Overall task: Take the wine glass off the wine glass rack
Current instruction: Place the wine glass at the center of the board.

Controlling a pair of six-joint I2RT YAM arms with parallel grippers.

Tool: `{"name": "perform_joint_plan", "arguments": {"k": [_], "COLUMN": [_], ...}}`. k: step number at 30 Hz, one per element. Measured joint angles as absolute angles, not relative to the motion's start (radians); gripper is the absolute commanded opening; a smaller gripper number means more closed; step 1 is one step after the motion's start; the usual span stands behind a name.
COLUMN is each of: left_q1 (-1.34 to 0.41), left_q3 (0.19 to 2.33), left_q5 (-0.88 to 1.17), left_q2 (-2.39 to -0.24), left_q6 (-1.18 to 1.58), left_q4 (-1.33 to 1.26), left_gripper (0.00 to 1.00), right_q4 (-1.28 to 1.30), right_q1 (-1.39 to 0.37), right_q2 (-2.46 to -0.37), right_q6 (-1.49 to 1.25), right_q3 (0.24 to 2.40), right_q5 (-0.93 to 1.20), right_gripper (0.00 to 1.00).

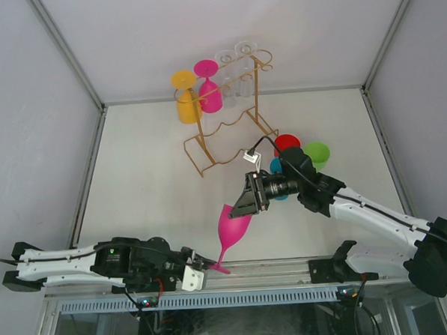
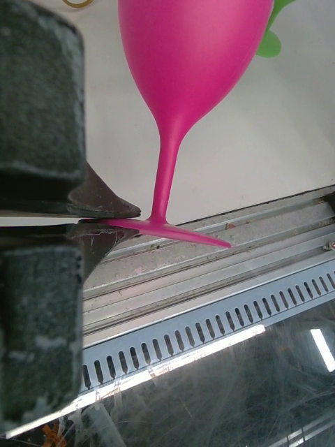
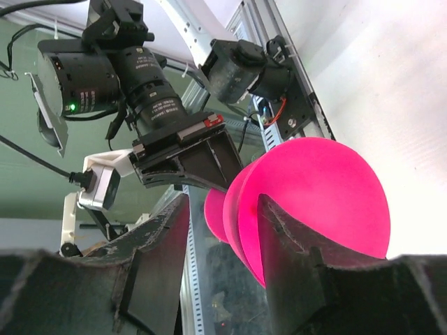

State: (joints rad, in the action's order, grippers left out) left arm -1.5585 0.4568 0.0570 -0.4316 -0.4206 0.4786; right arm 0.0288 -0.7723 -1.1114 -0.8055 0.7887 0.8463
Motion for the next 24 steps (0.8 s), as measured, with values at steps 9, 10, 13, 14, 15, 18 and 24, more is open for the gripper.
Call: {"name": "perform_joint_plan", "arguments": {"k": [9,10,13,14,15,18,24], "left_q1": [-1.559,-1.559,-1.559,-1.559,-1.559,-1.559,-1.56], "left_q3": [0.457,0.457,0.457,0.457,0.457,0.457,0.457], "left_q5": [0.055,0.056,0.055,0.055,0.055,0.055,0.047], "left_q2": [-0.423,-0.42,-0.418,-0.419,-0.419,-0.429,-0.446], "left_q6": [-0.44,-0.441,-0.447,-0.448,-0.449,-0.453,-0.458], "left_q4": [0.504,0.505,0.51,0.511,0.512,0.512,0.512], "left_gripper": [0.0,0.0,0.0,0.0,0.0,0.0,0.0], "right_q4": [0.045,0.045,0.046,0.047,0.048,0.052,0.054], "right_q1": [-0.776,-0.776,-0.776,-0.776,-0.776,-0.776,-0.776], "right_q2": [-1.111,-1.111,-1.111,-1.111,-1.111,-1.111,-1.111], "right_q6": [-0.773,-0.772,-0.768,-0.766,-0.763,-0.76,-0.757], "right_q3": [0.789,0.789,0.789,0.789,0.789,0.789,0.789], "right_q5": [0.875,0.875,0.875,0.874,0.874,0.873,0.864], "right_gripper": [0.28,0.26,0.22,0.21,0.21,0.15,0.03]}}
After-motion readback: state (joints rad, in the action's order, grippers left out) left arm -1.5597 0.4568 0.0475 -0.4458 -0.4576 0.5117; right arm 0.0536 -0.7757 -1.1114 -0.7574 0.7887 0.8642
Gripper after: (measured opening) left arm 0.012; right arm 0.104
